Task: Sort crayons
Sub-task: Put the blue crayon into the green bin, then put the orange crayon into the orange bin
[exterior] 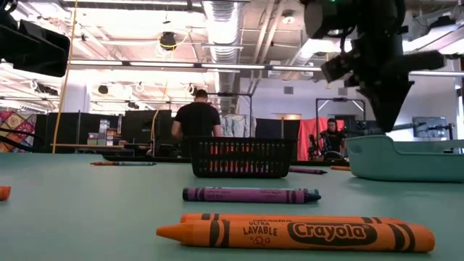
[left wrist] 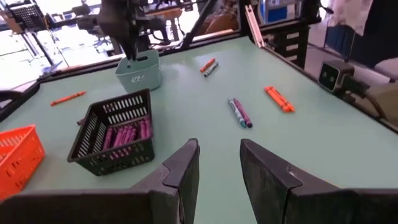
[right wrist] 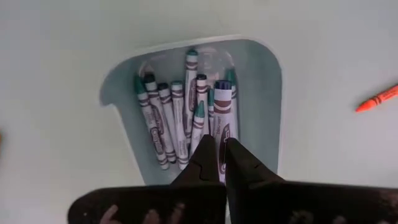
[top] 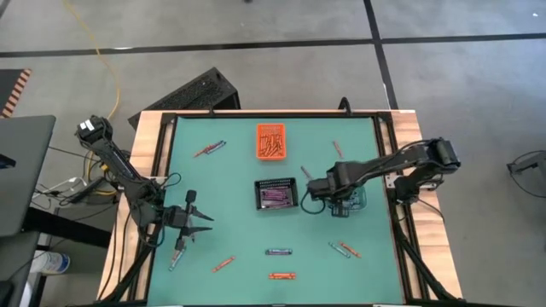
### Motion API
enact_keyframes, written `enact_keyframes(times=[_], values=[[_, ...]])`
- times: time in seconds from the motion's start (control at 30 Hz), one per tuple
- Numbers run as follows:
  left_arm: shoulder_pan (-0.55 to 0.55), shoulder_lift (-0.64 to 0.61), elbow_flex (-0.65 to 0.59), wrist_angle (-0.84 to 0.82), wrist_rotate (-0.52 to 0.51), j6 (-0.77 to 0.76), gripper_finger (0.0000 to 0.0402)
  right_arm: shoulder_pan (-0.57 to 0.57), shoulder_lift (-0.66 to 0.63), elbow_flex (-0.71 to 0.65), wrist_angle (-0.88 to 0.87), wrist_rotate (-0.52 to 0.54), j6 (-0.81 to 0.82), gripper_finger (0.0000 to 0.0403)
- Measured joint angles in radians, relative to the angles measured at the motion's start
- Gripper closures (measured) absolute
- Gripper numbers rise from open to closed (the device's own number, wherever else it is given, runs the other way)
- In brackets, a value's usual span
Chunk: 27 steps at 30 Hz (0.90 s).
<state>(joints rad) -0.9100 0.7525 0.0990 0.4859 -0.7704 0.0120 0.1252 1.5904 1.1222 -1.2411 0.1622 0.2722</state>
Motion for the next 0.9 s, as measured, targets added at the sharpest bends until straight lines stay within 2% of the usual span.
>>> enact_keyframes(times=[0.3, 0.57, 0.77, 0.9], values=[[0.0, 0.0, 0.0, 0.014, 0.0, -0.008, 0.0295, -0.001, 0.099, 0.001, -0.007, -0.002, 0.0, 0.0362], [0.0, 0.0, 0.0, 0.008, -0.001, -0.046, 0.0295, 0.001, 0.074, 0.001, -0.027, -0.002, 0.024, 0.0331], [0.0, 0.0, 0.0, -0.074, -0.006, -0.215, 0.0295, 0.036, 0.007, 0.0, -0.076, -0.007, 0.173, 0.0326], [0.0, 0.0, 0.0, -0.089, -0.039, -0.352, 0.0295, 0.104, -0.058, 0.0, -0.021, -0.005, 0.309, 0.0326]])
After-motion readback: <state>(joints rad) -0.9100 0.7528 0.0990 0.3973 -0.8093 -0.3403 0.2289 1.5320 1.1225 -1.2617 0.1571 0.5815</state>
